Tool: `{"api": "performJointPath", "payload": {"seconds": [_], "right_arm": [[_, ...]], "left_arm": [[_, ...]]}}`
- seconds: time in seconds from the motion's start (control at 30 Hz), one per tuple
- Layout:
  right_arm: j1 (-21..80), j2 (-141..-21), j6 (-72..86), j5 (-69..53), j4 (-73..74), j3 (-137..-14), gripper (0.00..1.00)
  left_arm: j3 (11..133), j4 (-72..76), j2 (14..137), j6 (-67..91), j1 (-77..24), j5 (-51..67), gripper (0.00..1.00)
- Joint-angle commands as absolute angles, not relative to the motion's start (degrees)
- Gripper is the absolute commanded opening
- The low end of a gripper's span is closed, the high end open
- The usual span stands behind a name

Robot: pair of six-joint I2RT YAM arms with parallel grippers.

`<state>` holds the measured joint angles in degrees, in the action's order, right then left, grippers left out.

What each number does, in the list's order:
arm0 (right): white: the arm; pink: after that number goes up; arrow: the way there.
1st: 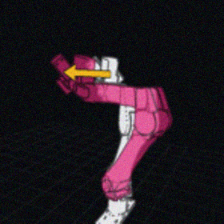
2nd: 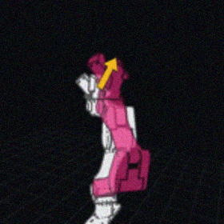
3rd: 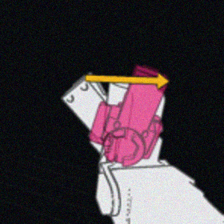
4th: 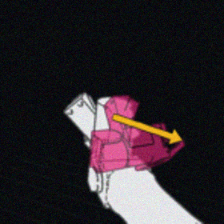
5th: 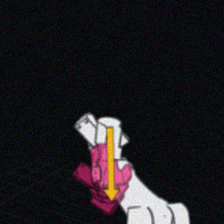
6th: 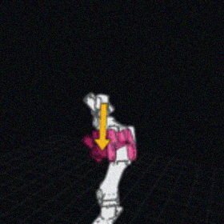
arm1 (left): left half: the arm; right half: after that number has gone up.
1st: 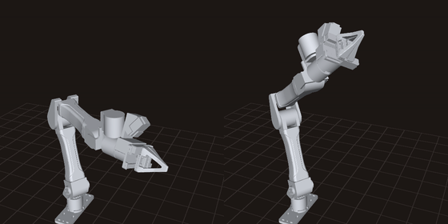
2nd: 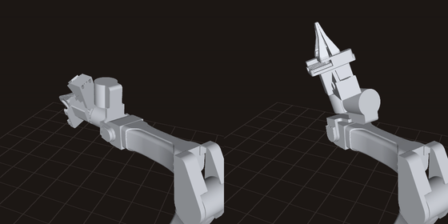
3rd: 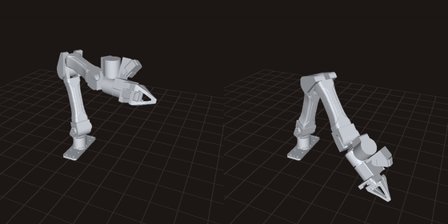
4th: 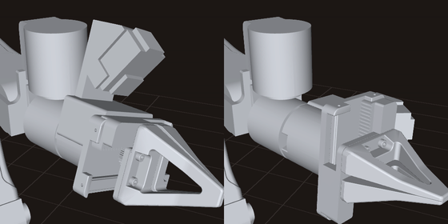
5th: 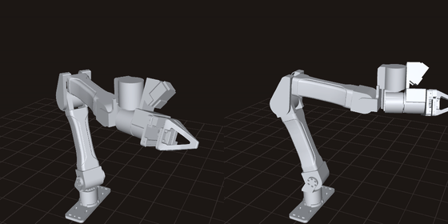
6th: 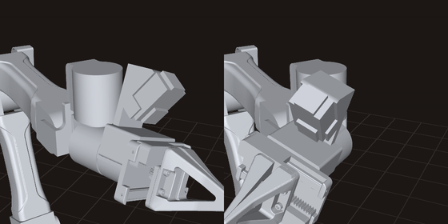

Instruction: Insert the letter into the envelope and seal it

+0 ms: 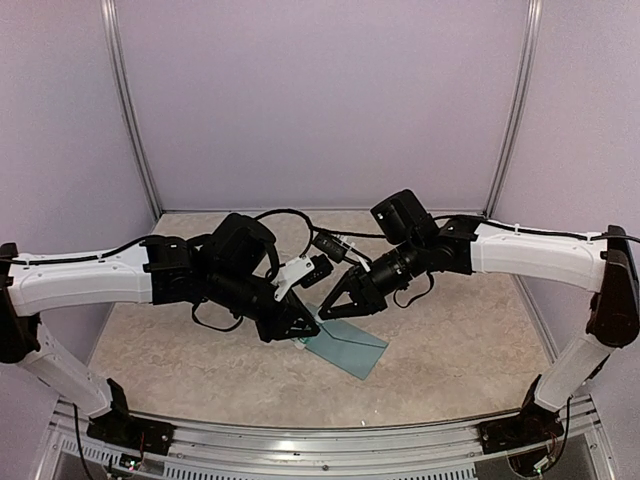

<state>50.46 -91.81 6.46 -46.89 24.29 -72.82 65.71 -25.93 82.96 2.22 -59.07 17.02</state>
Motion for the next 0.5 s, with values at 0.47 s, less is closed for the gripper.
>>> {"api": "performJointPath", "payload": {"seconds": [0.47], "right_arm": [[57.10,-97.47,8.85,-56.31,24.39,-68.78,0.08]], "left_arm": [[64.34,-4.29,79.46,4.12,-58.09,10.55,0.00]]}}
